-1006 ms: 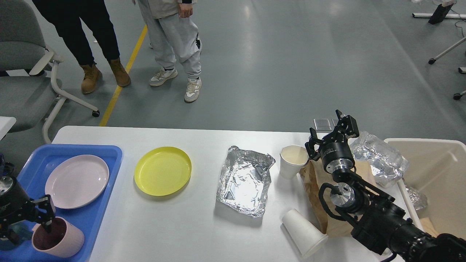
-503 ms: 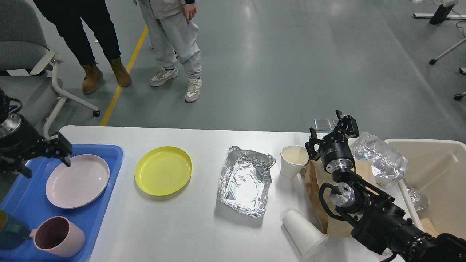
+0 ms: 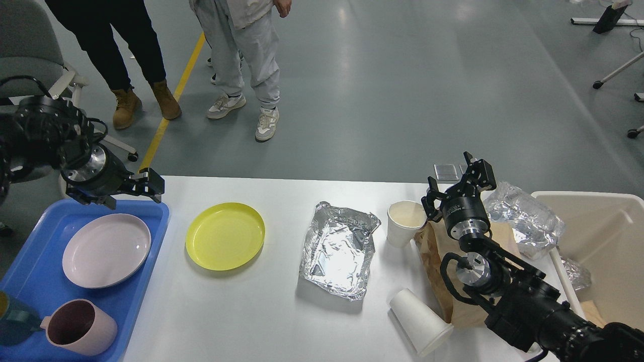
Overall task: Tidy desktop
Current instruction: 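Move the left gripper to the edge of the yellow plate, then grip the yellow plate rim with the left gripper and drag it toward the tray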
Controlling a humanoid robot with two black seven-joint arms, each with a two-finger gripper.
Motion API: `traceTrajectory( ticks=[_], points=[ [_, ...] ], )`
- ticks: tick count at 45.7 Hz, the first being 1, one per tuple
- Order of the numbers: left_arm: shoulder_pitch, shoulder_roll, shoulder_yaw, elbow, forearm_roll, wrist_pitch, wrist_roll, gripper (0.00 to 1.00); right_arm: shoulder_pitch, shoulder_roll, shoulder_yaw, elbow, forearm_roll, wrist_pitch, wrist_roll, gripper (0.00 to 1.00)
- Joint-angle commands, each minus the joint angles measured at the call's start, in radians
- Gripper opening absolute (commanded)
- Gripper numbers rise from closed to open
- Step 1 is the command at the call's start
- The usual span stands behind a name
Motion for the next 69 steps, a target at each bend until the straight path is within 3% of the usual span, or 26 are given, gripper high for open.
traceTrajectory(
  ticks=[1,27,41,53,60,64,69],
  points=[
    [0.087,-0.033,-0.060,0.075,0.000,0.008,0.000,0.92,0.000,0.000,0.000,-0.001,0.000,0.000,0.000,1.00],
    [0.265,-0.068,-0.210,0.120,0.001,0.141,0.003,0.92,0.000,0.000,0.000,-0.001,0.001,0.000,0.000,1.00],
    [0.340,-0.068,-0.281,0.120,0.001,0.277,0.003,0.92,0.000,0.000,0.000,0.001,0.000,0.000,0.000,1.00],
    [0.384,-0.068,-0.355,0.144,0.001,0.287,0.009,0.91,0.000,0.000,0.000,0.001,0.000,0.000,0.000,1.00],
    [0.395,-0.065,-0.388,0.146,0.001,0.284,0.126,0.82,0.000,0.000,0.000,-0.001,0.000,0.000,0.000,1.00],
    [0.395,-0.066,-0.405,0.146,0.003,0.270,0.192,0.70,0.000,0.000,0.000,-0.001,0.000,0.000,0.000,1.00],
    [0.394,-0.062,-0.410,0.144,0.003,0.221,0.215,0.55,0.000,0.000,0.000,-0.001,0.000,0.000,0.000,1.00]
  ],
)
